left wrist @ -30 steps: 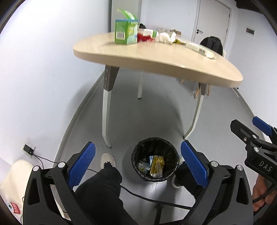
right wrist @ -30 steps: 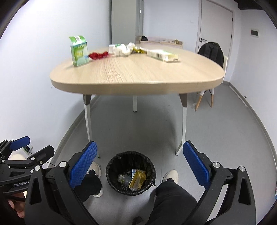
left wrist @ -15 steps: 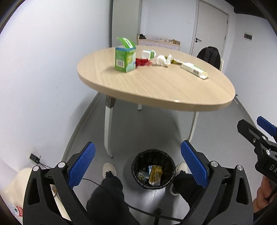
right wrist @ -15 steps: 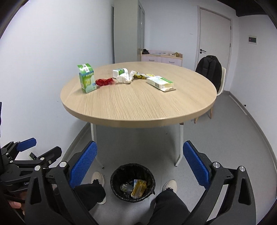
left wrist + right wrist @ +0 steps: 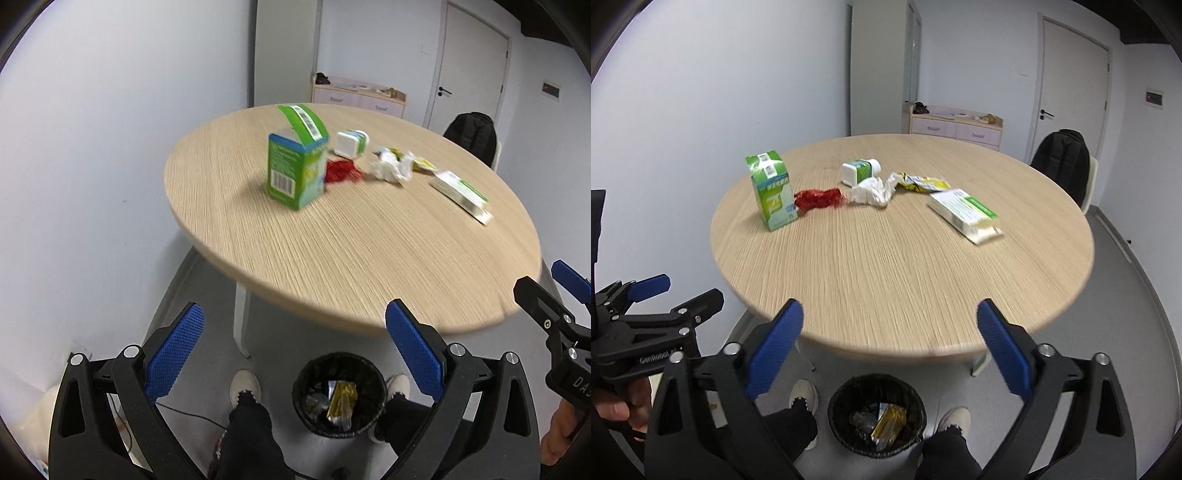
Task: Collect trash
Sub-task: 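Raise both open tools back up toward the table, then grasp the green-white box with the left tool while the right tool grasps the white tissue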
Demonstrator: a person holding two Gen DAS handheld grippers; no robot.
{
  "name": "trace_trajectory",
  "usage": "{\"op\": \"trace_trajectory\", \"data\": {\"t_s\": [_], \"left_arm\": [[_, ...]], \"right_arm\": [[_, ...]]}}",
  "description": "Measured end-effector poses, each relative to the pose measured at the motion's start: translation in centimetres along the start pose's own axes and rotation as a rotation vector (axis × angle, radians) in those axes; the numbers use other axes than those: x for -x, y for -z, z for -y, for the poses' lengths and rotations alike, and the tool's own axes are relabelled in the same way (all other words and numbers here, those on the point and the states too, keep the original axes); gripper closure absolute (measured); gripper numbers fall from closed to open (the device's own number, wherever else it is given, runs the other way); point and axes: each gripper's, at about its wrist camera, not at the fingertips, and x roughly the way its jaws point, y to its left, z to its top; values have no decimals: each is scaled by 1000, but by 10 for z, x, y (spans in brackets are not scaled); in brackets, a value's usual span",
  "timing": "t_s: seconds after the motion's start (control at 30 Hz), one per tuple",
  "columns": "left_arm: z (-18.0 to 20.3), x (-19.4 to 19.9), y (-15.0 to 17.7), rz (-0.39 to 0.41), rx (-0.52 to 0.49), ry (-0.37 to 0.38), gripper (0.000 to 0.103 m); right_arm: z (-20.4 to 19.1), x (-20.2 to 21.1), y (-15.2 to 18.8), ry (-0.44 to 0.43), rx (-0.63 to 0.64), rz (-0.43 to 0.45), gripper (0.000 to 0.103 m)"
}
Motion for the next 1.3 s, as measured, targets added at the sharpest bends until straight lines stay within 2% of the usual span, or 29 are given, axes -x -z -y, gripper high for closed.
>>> {"op": "trace_trajectory", "data": {"t_s": [0.13, 0.37, 0.57, 1.03, 1.3], "left_arm": [[-5, -20, -27, 5, 6, -17, 6], [-15, -45, -61, -1, 46, -11, 6], [-14, -55, -77, 1, 45, -25, 6], [-18, -88, -115, -2, 35, -18, 7], [-23, -111, -130, -32, 35, 10, 17]], "right_arm": [[1, -27, -24, -27, -8, -9, 19], [-1, -64, -60, -59, -16, -30, 21], [4, -93, -84, -76, -30, -63, 27], [8, -155, -131, -103, -72, -135, 33], [0, -199, -147, -92, -70, -213, 46]]}}
